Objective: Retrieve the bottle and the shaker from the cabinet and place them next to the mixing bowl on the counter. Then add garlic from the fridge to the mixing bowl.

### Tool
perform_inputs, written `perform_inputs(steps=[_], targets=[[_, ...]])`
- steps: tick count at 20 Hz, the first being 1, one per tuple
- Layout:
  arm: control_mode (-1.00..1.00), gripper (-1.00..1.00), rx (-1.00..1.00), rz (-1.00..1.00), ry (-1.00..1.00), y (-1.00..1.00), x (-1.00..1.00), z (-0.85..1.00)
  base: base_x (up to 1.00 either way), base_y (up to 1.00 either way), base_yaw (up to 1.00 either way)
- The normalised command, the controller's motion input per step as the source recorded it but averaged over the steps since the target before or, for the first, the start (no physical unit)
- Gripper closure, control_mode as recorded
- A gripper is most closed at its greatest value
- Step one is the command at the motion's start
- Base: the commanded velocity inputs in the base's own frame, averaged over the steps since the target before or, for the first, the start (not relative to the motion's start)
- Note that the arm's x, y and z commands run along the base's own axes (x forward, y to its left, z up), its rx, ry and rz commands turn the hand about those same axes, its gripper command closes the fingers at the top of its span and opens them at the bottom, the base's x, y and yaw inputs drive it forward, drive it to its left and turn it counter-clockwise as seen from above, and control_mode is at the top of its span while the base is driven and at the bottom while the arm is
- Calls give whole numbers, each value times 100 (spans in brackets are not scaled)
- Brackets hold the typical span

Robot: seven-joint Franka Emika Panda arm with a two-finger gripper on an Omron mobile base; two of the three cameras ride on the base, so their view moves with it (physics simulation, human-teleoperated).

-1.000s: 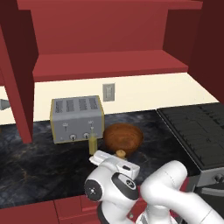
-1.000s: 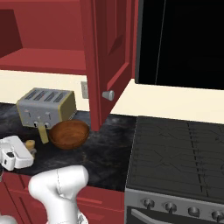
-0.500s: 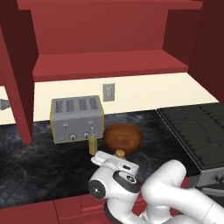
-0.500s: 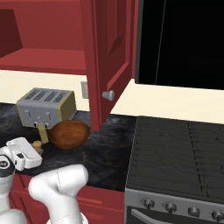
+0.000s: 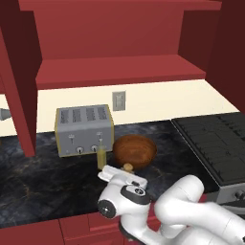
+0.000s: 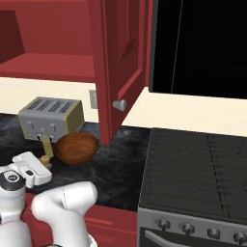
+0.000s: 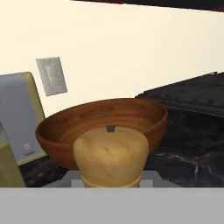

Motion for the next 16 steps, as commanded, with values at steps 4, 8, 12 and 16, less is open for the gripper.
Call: perform_inputs(steps=[4, 8, 12, 16], targets=[[-100, 100, 0, 0, -14, 23, 3, -15, 0, 0, 0], [-100, 100, 0, 0, -10, 9, 0, -16, 0, 0, 0], [-100, 100, 0, 0, -5, 2, 6, -15, 0, 0, 0], [-100, 100, 0, 0, -1, 0, 22, -11, 0, 0, 0]])
